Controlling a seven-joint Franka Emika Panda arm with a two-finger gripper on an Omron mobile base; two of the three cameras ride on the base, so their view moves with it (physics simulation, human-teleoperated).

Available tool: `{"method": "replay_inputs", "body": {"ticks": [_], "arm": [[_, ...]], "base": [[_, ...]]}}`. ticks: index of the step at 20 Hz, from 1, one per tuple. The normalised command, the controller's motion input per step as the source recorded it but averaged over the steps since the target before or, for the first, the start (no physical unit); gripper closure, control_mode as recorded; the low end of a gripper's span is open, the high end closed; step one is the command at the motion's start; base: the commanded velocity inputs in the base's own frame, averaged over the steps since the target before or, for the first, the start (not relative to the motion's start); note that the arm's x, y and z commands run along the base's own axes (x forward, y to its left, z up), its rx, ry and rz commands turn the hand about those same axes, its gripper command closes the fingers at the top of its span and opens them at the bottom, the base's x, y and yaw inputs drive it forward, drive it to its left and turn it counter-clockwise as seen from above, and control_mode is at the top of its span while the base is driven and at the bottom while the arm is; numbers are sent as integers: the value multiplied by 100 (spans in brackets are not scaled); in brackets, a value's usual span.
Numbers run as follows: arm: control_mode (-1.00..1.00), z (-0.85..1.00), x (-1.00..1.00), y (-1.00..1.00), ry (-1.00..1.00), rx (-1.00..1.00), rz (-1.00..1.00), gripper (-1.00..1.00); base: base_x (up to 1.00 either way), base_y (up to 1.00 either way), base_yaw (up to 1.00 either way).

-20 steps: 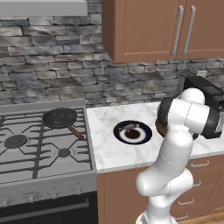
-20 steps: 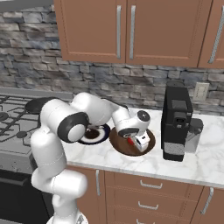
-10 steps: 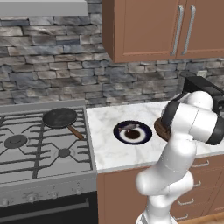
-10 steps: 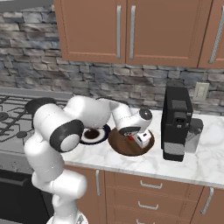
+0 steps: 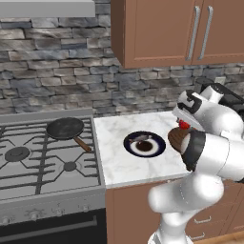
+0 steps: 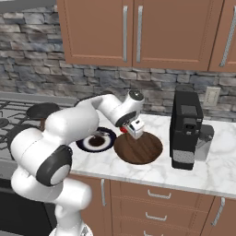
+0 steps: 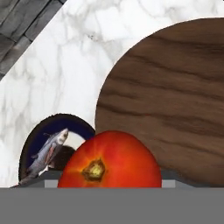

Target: Place the fish on the plate and place the tomato on the same plate.

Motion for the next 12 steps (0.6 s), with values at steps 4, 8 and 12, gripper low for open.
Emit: {"method": "replay_inputs", "body": {"ticks": [4, 8, 12], "arm": [[-100, 70, -23, 82, 12, 0, 0, 100], [-100, 26, -28, 82, 9, -3, 1, 100], [-100, -21, -36, 78, 5, -10, 2, 100]], "base": [[0, 0, 0], [0, 0, 0], [0, 0, 0]]}}
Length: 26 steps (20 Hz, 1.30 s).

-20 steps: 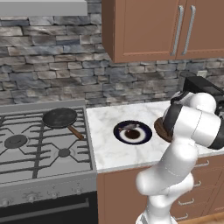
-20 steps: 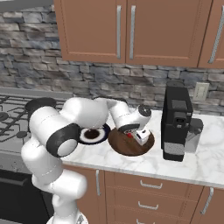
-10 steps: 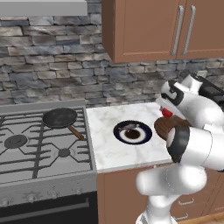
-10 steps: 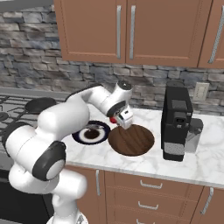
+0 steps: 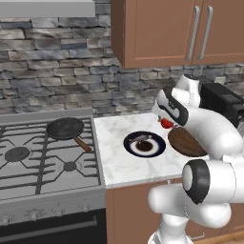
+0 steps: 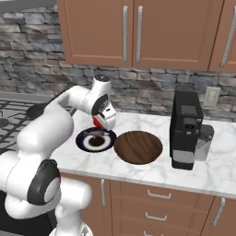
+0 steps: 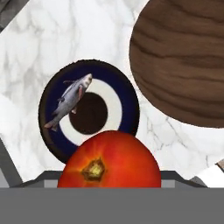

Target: Place the fish on the plate and place the tomato on the same plate.

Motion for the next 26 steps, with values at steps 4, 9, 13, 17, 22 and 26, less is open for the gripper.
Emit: {"method": "replay_inputs", "body": {"ticks": [4, 9, 13, 17, 22, 26], "arm": [[-100, -45, -24, 54, 5, -15, 4, 100], [-100, -69, -2, 25, 1, -11, 4, 100], [-100, -62, 22, 10, 0, -7, 7, 100], [-100, -46, 59, 19, 0, 0, 12, 100], [-100, -24, 68, 22, 0, 0, 10, 100], [-100, -29, 58, 16, 0, 0, 9, 100]], "base": [[0, 0, 0], [0, 0, 0], [0, 0, 0], [0, 0, 0], [0, 0, 0], [0, 0, 0]]}}
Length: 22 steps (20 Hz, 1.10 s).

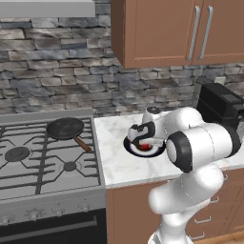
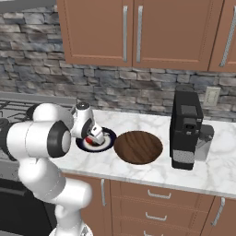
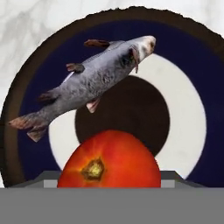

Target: Place the fish on the plate and place the tomato on the same plate.

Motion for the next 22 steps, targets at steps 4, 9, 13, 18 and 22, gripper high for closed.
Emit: {"method": "replay_inputs", "body": {"ticks": [4, 9, 13, 18, 22], "arm": [[-100, -45, 46, 17, 0, 0, 9, 100], [-100, -37, 32, 24, 1, -2, 6, -100], [-100, 2, -3, 4, 0, 0, 1, -100], [-100, 27, -24, -10, 0, 0, 0, -100], [-100, 69, -40, -10, 0, 2, 2, -100]], "base": [[0, 0, 0], [0, 0, 0], [0, 0, 0], [0, 0, 0], [0, 0, 0]]}}
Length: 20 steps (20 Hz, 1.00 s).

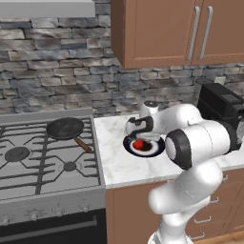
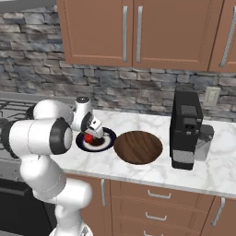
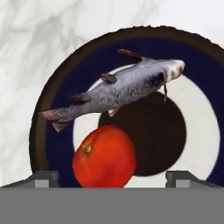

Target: Place the fish on the plate and place the tomato on the same plate.

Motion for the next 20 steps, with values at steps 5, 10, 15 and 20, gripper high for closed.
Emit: {"method": "replay_inputs", "body": {"ticks": [5, 10, 15, 20], "arm": [[-100, 96, -89, -10, 0, 0, 2, -100], [-100, 97, -100, -15, -4, 0, 1, -100], [-100, 81, -100, -5, -13, -2, 7, -100], [-100, 99, -100, 0, -17, -1, 9, -100]], "base": [[0, 0, 0], [0, 0, 0], [0, 0, 0], [0, 0, 0]]}}
